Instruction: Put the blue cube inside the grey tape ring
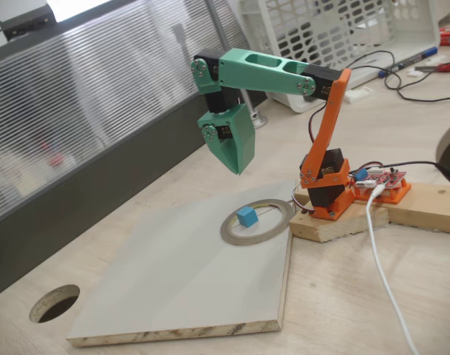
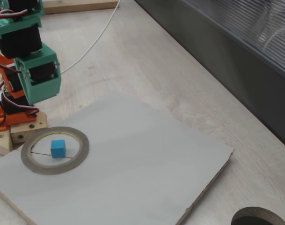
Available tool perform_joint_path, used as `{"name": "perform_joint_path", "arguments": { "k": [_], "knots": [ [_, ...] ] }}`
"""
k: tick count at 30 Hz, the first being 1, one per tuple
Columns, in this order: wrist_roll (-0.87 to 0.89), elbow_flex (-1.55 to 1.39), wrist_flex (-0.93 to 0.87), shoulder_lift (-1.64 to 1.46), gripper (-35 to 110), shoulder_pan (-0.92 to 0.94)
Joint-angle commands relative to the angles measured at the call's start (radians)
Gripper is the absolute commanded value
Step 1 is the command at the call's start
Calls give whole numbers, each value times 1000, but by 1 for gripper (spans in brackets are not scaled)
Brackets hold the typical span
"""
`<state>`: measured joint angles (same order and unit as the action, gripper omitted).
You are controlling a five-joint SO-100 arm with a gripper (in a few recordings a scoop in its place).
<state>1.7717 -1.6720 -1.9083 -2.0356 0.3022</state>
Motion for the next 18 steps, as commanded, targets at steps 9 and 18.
{"name": "perform_joint_path", "arguments": {
  "k": [9, 18],
  "knots": [
    [18, 12, -6, -21, 1, 9],
    [18, 12, -6, -21, 1, 3]
  ]
}}
